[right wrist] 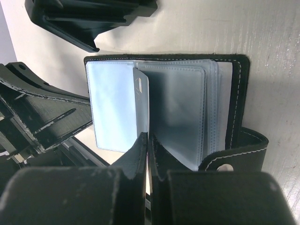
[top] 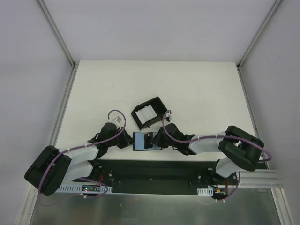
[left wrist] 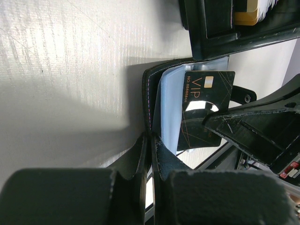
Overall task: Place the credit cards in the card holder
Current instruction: Insert the credit card into the card holder, then pick up the credit card from the storage box.
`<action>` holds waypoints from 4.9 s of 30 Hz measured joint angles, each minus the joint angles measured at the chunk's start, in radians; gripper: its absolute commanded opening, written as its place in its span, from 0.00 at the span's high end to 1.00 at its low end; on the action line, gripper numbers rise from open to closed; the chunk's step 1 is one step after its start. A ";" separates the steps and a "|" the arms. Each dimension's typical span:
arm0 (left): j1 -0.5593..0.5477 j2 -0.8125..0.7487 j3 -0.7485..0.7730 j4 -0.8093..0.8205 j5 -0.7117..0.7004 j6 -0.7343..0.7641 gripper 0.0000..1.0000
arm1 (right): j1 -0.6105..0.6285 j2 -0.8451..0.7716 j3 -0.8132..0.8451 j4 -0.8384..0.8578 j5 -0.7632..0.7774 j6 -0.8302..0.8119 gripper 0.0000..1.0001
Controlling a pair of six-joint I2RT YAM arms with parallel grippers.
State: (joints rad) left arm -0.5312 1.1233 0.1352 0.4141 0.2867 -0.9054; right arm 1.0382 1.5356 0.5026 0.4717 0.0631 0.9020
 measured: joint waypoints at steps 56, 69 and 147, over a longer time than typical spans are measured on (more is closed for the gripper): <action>-0.007 0.033 0.010 0.021 0.001 0.003 1.00 | -0.004 0.021 0.175 -0.241 -0.018 -0.166 0.50; -0.007 0.034 0.013 0.018 0.001 0.004 1.00 | 0.031 0.098 0.262 -0.267 -0.057 -0.241 0.52; -0.013 0.056 0.074 -0.055 -0.003 0.042 1.00 | -0.413 0.478 1.006 -0.834 -0.446 -0.798 0.49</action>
State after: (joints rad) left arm -0.5438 1.1793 0.2092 0.3592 0.2840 -0.8635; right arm 0.6254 2.0140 1.5085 -0.3618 -0.3824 0.1036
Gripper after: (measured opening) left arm 0.009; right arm 0.586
